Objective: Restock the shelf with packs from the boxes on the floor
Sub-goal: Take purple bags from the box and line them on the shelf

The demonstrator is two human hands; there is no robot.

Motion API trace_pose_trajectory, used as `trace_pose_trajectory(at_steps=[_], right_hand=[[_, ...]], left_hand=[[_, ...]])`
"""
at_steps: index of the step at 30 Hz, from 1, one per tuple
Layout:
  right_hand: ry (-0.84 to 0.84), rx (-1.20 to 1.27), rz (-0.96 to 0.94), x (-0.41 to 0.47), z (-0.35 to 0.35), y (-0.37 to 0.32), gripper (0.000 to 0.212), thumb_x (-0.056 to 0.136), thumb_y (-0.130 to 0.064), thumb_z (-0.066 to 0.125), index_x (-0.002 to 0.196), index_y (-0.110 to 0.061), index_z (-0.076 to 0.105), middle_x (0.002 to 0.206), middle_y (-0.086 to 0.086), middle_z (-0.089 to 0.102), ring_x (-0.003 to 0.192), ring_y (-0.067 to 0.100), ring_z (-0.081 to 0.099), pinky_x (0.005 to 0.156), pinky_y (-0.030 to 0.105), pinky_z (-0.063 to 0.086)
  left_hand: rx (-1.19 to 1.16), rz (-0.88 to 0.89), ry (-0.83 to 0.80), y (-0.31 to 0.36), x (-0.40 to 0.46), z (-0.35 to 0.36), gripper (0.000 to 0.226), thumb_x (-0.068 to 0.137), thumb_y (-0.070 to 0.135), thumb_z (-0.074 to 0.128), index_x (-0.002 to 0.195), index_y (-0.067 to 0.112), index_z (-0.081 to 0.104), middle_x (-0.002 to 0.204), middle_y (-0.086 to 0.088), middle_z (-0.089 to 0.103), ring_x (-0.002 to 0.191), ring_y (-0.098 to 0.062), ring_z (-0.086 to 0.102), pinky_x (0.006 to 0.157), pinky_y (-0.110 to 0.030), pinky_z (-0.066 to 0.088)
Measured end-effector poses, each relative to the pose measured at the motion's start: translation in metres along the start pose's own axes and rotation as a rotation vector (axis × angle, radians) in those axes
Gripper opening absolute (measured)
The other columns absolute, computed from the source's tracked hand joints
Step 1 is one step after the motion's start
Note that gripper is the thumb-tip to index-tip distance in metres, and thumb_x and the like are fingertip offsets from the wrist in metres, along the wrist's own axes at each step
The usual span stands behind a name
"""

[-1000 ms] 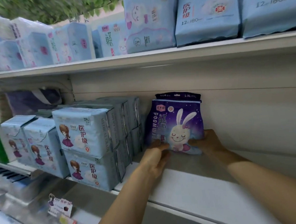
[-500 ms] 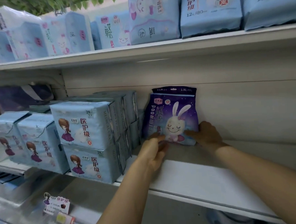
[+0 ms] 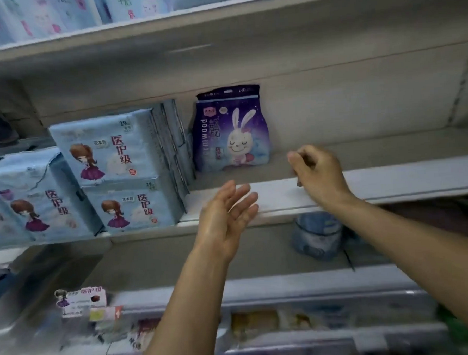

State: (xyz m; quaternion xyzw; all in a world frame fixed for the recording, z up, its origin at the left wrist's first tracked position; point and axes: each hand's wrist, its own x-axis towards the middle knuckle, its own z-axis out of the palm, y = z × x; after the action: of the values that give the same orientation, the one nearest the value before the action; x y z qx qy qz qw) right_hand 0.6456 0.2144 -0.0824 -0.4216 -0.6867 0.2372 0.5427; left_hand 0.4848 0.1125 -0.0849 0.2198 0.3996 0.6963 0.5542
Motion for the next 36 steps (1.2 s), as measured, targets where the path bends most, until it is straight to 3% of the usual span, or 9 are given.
trace_pose_trajectory(at_steps=[3, 5, 9, 17, 20, 23, 26, 32, 36], right_hand=[[0.02, -0.002, -0.03, -0.05, -0.018, 0.002, 0.033, 0.094, -0.037, 0.054, 0.072, -0.013, 0.057, 0.062, 0.0, 0.06, 0.059, 0.021, 0.058, 0.063, 0.048, 0.052], [-0.009, 0.0, -0.004, -0.082, -0.03, 0.012, 0.032, 0.096, -0.027, 0.056, 0.073, -0.004, 0.056, 0.063, 0.009, 0.059, 0.06, 0.026, 0.057, 0.059, 0.045, 0.051], [-0.071, -0.05, 0.111, -0.134, -0.068, 0.038, 0.033, 0.099, -0.021, 0.053, 0.075, 0.002, 0.055, 0.062, 0.014, 0.059, 0.051, 0.012, 0.054, 0.052, 0.03, 0.045], [-0.098, -0.067, 0.481, -0.221, -0.131, 0.108, 0.028, 0.098, -0.012, 0.053, 0.077, 0.004, 0.06, 0.062, 0.011, 0.06, 0.042, 0.006, 0.05, 0.047, 0.019, 0.044], [-0.099, -0.053, 0.612, -0.253, -0.15, 0.154, 0.025, 0.098, -0.009, 0.052, 0.078, 0.004, 0.062, 0.061, 0.008, 0.059, 0.043, 0.003, 0.05, 0.047, 0.018, 0.043], [-0.088, -0.037, 0.703, -0.287, -0.163, 0.191, 0.03, 0.097, -0.007, 0.053, 0.069, 0.002, 0.058, 0.058, 0.007, 0.059, 0.042, 0.003, 0.05, 0.047, 0.018, 0.043], [-0.104, -0.045, 0.822, -0.325, -0.184, 0.244, 0.029, 0.097, -0.01, 0.053, 0.075, 0.01, 0.057, 0.056, 0.004, 0.059, 0.043, 0.009, 0.051, 0.05, 0.023, 0.044], [-0.161, -0.081, 1.069, -0.405, -0.229, 0.359, 0.028, 0.097, -0.011, 0.052, 0.079, 0.007, 0.061, 0.061, 0.012, 0.061, 0.048, 0.014, 0.054, 0.053, 0.029, 0.046], [-0.231, -0.077, 1.24, -0.452, -0.253, 0.432, 0.022, 0.098, -0.009, 0.052, 0.084, 0.008, 0.058, 0.066, 0.014, 0.057, 0.05, 0.012, 0.052, 0.04, 0.012, 0.039]], left_hand=[[0.062, -0.08, -0.062, -0.025, -0.022, -0.004, 0.019, 0.099, 0.019, 0.054, 0.115, 0.014, 0.063, 0.087, -0.003, 0.077, 0.075, -0.017, 0.075, 0.06, -0.028, 0.058], [0.095, -0.142, -0.084, -0.045, -0.034, -0.005, 0.015, 0.099, 0.02, 0.053, 0.109, 0.017, 0.065, 0.085, -0.001, 0.076, 0.072, -0.014, 0.074, 0.061, -0.026, 0.059], [0.119, -0.286, -0.095, -0.095, -0.051, -0.006, 0.015, 0.1, 0.019, 0.05, 0.106, 0.019, 0.064, 0.081, 0.001, 0.075, 0.067, -0.012, 0.072, 0.058, -0.025, 0.057], [0.173, -0.575, -0.072, -0.195, -0.082, -0.013, 0.017, 0.101, 0.019, 0.049, 0.111, 0.018, 0.062, 0.084, 0.001, 0.074, 0.077, -0.015, 0.068, 0.065, -0.028, 0.053], [0.215, -0.681, -0.017, -0.249, -0.086, -0.014, 0.017, 0.101, 0.019, 0.048, 0.111, 0.017, 0.062, 0.085, 0.0, 0.073, 0.078, -0.015, 0.067, 0.058, -0.027, 0.055], [0.234, -0.749, 0.022, -0.293, -0.092, -0.019, 0.016, 0.1, 0.017, 0.049, 0.105, 0.015, 0.063, 0.093, -0.004, 0.071, 0.085, -0.019, 0.065, 0.069, -0.031, 0.054], [0.263, -0.813, 0.086, -0.354, -0.097, -0.024, 0.016, 0.099, 0.017, 0.05, 0.099, 0.015, 0.065, 0.091, -0.004, 0.071, 0.083, -0.018, 0.064, 0.072, -0.031, 0.05], [0.261, -0.964, 0.263, -0.499, -0.112, -0.039, 0.029, 0.098, 0.018, 0.053, 0.125, 0.01, 0.06, 0.09, -0.005, 0.071, 0.075, -0.019, 0.066, 0.067, -0.031, 0.053], [0.225, -1.031, 0.371, -0.581, -0.124, -0.047, 0.019, 0.099, 0.015, 0.051, 0.114, 0.006, 0.059, 0.094, -0.013, 0.069, 0.085, -0.026, 0.064, 0.075, -0.035, 0.051]])
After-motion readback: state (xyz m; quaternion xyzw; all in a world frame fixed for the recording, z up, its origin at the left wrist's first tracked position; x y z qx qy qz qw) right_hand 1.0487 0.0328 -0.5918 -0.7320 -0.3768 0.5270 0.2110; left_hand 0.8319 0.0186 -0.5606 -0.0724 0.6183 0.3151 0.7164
